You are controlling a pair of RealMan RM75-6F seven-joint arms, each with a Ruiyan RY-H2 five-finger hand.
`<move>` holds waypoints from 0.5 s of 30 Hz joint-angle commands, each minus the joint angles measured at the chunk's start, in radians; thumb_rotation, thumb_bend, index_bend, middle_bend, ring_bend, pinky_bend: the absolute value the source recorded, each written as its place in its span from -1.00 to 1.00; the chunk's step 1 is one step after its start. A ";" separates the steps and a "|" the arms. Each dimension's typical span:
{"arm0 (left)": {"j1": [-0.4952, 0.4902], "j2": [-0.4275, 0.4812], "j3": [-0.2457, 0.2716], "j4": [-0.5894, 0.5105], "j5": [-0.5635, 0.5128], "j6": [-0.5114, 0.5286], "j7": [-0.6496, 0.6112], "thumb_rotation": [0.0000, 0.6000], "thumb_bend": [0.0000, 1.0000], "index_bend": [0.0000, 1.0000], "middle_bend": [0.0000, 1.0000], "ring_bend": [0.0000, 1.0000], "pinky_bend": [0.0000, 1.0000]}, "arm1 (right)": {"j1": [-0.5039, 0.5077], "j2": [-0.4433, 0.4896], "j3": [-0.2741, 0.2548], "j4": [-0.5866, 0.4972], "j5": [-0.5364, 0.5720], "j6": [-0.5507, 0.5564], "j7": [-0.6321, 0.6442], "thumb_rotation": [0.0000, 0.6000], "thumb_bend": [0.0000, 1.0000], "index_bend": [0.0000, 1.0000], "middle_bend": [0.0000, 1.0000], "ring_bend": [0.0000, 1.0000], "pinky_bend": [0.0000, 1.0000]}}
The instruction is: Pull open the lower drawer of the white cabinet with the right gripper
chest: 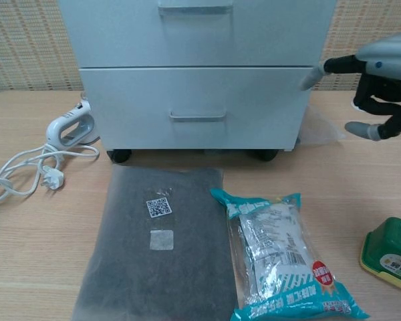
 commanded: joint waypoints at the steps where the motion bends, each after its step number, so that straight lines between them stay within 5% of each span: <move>1: 0.001 0.000 0.000 0.001 -0.002 0.000 0.000 1.00 -0.35 -0.82 -1.00 -0.94 -0.78 | 0.093 -0.086 0.037 0.036 0.105 -0.049 -0.086 1.00 -0.25 -0.69 0.80 0.82 0.61; 15: -0.001 -0.008 -0.002 0.013 -0.016 -0.016 -0.004 1.00 -0.35 -0.82 -1.00 -0.94 -0.78 | 0.273 -0.271 0.044 0.200 0.301 -0.045 -0.199 1.00 -0.22 -0.69 0.82 0.86 0.64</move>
